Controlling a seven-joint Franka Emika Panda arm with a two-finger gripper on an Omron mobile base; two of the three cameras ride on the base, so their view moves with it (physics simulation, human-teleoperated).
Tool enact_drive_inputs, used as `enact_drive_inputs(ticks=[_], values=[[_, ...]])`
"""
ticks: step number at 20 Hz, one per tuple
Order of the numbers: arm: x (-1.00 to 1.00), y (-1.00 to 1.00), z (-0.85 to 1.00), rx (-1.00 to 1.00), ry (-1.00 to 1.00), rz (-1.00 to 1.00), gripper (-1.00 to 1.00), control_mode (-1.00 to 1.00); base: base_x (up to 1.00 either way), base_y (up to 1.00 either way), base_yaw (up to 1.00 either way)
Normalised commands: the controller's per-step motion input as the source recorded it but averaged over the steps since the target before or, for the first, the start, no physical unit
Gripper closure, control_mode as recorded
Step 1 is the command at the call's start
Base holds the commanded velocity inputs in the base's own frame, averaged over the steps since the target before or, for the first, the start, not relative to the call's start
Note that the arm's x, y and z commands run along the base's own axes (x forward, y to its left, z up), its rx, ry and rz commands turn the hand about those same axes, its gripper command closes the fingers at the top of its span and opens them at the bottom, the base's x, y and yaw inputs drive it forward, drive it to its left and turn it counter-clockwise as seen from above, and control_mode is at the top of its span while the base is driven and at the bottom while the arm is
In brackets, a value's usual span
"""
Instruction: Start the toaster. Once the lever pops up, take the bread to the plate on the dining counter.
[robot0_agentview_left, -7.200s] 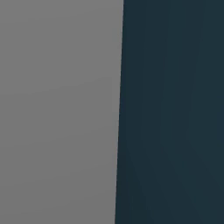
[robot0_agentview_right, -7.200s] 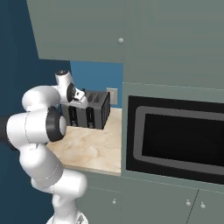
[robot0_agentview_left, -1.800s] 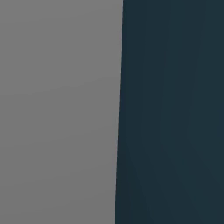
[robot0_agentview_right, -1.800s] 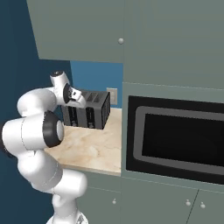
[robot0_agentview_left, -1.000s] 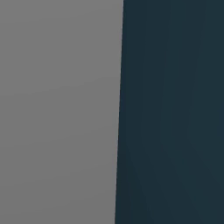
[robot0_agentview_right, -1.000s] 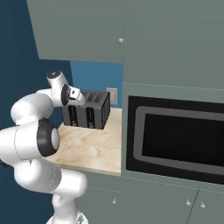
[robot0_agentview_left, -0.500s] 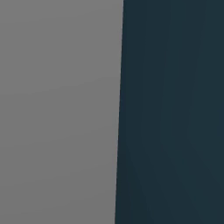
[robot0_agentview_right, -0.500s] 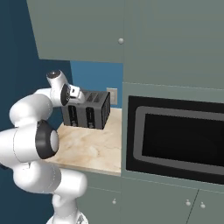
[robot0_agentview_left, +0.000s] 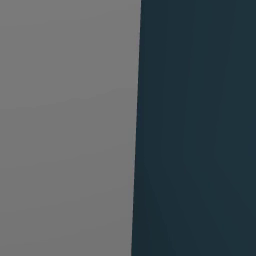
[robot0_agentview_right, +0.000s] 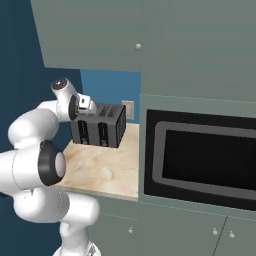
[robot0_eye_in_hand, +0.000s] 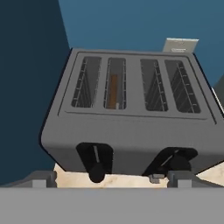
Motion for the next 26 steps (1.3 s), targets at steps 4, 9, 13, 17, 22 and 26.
enact_drive_inputs(ticks=[4,9,13,17,22,26], values=[[0.07,0.00,0.08,0.00,-0.17,0.00,-1.00,-1.00,0.00,0.00,0.00],[0.22,0.00,0.01,0.00,-0.09,0.00,-1.00,-1.00,0.00,0.00,0.00],[0.23,0.00,0.00,0.00,0.00,0.00,-1.00,-1.00,0.00,0.00,0.00],[0.30,0.00,0.00,0.00,0.00,0.00,-1.00,-1.00,0.00,0.00,0.00],[0.33,0.00,0.00,0.00,0.00,0.00,-1.00,-1.00,0.00,0.00,0.00],[0.29,0.00,0.00,0.00,0.00,0.00,-1.00,-1.00,0.00,0.00,0.00]])
